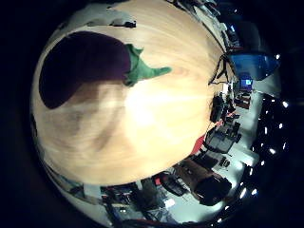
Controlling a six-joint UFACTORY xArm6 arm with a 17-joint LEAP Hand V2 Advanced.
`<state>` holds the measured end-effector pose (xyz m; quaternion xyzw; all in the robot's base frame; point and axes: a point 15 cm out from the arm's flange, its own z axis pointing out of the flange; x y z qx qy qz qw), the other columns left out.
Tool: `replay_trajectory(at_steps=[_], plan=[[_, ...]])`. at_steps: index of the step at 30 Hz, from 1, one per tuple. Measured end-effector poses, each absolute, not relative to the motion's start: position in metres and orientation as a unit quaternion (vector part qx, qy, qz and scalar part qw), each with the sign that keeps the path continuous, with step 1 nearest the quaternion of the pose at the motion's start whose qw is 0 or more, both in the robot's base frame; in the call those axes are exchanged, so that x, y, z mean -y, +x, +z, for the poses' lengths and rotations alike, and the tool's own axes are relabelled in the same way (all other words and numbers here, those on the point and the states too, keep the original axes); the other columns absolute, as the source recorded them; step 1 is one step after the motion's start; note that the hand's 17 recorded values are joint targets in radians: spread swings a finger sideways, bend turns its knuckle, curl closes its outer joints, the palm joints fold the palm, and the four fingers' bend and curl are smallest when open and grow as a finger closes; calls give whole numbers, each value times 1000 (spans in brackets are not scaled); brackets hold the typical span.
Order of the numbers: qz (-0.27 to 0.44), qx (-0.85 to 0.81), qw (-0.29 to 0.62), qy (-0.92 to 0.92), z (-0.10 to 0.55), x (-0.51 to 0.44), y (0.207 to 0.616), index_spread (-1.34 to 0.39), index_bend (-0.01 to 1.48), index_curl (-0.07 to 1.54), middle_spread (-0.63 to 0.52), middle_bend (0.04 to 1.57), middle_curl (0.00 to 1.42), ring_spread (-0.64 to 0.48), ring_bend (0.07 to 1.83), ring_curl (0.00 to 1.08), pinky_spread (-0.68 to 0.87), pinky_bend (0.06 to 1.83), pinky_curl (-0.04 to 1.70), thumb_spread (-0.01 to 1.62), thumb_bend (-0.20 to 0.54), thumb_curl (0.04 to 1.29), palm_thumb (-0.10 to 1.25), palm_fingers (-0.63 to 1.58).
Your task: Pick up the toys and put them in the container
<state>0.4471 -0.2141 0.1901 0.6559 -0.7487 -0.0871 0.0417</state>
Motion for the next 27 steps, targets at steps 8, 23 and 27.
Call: replay_trajectory(at_steps=[8,23,27], plan=[[-95,750,54,652,165,227,449,-479,161,277,-169,194,338,-41,395,253,405,670,216,962,-25,303,400,168],[-68,763,54,640,158,262,455,-515,156,280,-321,330,402,-320,751,356,14,836,218,1095,30,386,742,703],[-62,768,49,636,167,270,460,-525,150,276,-386,444,466,-384,894,422,-237,962,249,1126,30,407,812,892]])
